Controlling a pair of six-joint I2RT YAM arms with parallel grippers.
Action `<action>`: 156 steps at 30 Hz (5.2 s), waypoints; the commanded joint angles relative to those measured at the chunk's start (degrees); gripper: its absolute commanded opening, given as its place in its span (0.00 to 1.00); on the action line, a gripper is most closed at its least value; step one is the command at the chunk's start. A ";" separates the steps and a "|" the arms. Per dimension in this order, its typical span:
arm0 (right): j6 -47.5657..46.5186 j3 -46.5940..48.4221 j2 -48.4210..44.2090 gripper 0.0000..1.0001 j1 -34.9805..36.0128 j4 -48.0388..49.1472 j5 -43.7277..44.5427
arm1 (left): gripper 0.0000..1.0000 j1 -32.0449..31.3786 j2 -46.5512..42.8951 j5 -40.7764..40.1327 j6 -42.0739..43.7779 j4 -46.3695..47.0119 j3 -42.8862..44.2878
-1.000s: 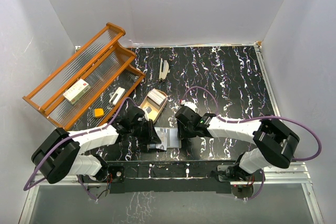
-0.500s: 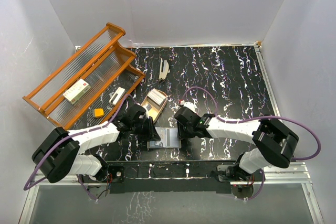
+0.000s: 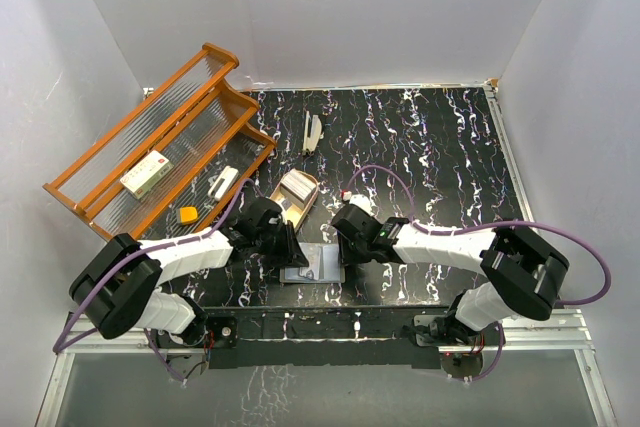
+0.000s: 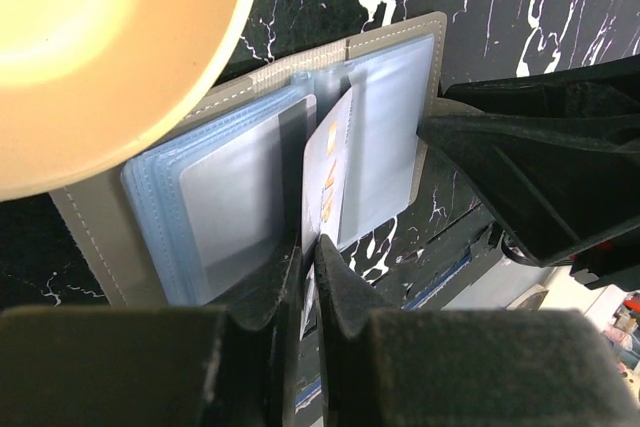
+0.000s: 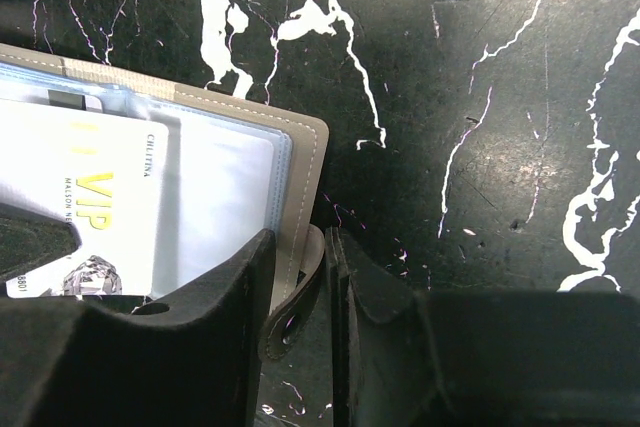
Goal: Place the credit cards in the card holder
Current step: Insert the credit card into the card holder, then adjust the card holder at the center of the board.
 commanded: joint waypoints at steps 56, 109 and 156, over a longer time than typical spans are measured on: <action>3.06 -3.34 -4.21 0.00 1.76 4.44 4.17 | 0.54 0.30 -7.20 -13.36 2.48 -12.02 3.75; 4.41 -5.30 -16.72 0.00 2.08 9.42 2.47 | 0.33 -2.26 -19.09 -14.87 3.31 -16.62 0.82; 11.20 -12.45 -19.09 0.00 2.08 25.73 -5.14 | 0.23 -2.25 -9.92 -5.84 -0.47 0.07 -5.92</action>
